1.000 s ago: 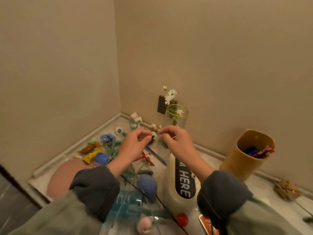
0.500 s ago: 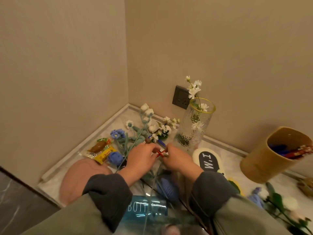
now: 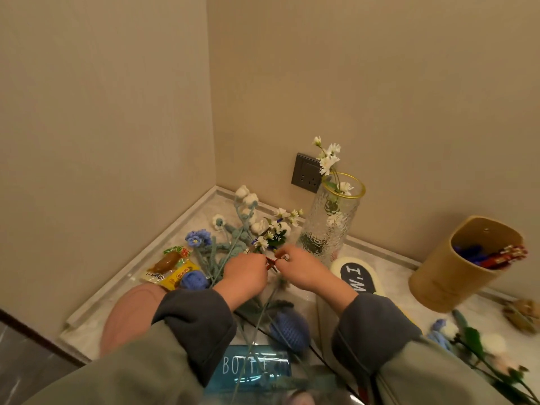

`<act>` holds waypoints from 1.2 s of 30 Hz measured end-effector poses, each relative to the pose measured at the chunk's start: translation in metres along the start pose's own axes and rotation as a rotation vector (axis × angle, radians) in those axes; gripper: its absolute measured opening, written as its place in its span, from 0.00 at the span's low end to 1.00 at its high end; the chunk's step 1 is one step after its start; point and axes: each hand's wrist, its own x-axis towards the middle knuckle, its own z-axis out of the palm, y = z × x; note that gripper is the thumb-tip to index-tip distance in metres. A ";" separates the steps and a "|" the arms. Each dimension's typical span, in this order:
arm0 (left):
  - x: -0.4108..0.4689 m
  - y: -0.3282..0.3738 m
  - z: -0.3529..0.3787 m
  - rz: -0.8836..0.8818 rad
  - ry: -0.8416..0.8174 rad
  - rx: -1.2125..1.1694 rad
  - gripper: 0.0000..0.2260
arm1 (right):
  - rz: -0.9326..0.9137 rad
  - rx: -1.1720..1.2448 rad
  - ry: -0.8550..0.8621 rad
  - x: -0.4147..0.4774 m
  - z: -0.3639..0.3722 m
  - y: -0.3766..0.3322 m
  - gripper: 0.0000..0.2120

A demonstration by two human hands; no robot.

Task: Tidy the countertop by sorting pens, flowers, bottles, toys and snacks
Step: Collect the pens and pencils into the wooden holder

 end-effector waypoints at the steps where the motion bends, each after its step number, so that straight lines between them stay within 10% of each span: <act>1: -0.001 0.001 -0.005 -0.013 -0.016 -0.001 0.13 | -0.001 0.054 0.038 -0.002 -0.005 -0.003 0.15; 11: -0.017 -0.007 -0.042 -0.153 -0.009 -0.262 0.14 | -0.065 0.445 0.273 -0.022 -0.042 -0.025 0.11; 23: -0.035 0.015 -0.053 -0.345 0.032 -1.619 0.13 | -0.110 0.403 -0.002 -0.033 -0.011 -0.031 0.08; 29: -0.021 0.017 -0.040 -0.366 0.086 -1.657 0.10 | -0.068 0.322 -0.181 -0.035 -0.009 -0.022 0.05; 36: 0.005 0.013 -0.015 -0.399 -0.034 -1.653 0.07 | 0.032 -0.211 0.124 -0.004 -0.011 0.005 0.12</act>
